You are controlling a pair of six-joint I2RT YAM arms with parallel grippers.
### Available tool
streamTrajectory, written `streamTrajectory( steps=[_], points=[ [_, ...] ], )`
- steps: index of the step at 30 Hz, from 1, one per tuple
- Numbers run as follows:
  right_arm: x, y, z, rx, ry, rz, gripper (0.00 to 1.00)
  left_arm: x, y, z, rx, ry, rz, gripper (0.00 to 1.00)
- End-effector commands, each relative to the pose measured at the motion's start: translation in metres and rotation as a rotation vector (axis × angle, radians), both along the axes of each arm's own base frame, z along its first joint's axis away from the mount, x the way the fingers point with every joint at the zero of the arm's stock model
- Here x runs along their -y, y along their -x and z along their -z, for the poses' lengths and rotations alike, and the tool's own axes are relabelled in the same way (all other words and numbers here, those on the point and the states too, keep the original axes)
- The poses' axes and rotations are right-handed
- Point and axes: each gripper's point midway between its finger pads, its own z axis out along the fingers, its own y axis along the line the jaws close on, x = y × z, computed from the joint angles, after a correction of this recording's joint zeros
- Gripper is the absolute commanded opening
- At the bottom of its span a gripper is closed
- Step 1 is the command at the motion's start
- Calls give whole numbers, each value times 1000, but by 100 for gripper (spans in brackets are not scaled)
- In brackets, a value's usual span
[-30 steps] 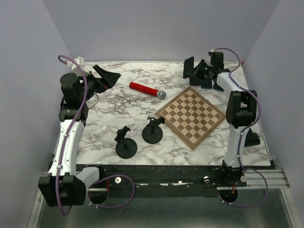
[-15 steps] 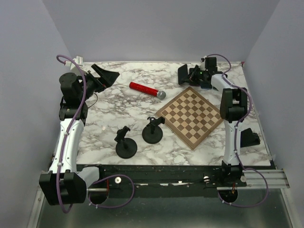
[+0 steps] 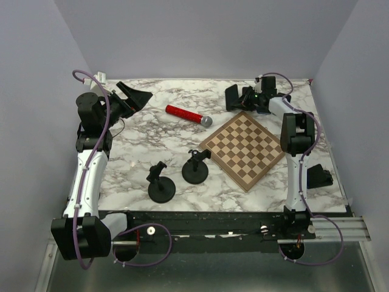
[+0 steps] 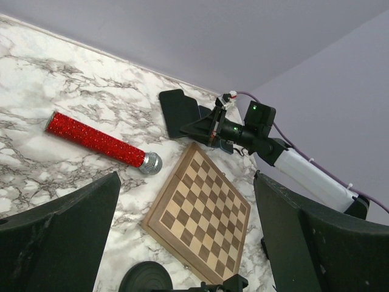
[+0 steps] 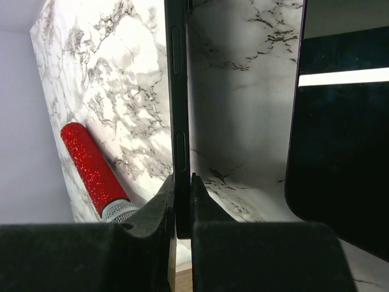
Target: Remove the phone from the phone stand
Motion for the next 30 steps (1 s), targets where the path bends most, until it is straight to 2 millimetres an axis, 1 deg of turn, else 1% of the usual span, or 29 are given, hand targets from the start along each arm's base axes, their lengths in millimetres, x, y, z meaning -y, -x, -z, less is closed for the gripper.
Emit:
streamTrajectory(
  steps=[1,4,10,22,26,30],
  points=[
    [-3,7,11,-19,-19,3,16,2,1,0,8,14,25,99],
    [2,8,16,-20,-3,44,21,2,0,1,3,17,26,99],
    [7,11,25,-40,23,73,29,2,0,1,3,19,28,99],
    [16,6,22,-31,95,87,49,3,1,0,7,22,31,98],
    [21,5,20,-26,126,95,57,3,1,-1,8,25,32,99],
    [22,3,18,-24,138,88,64,3,1,0,8,27,35,98]
  ],
)
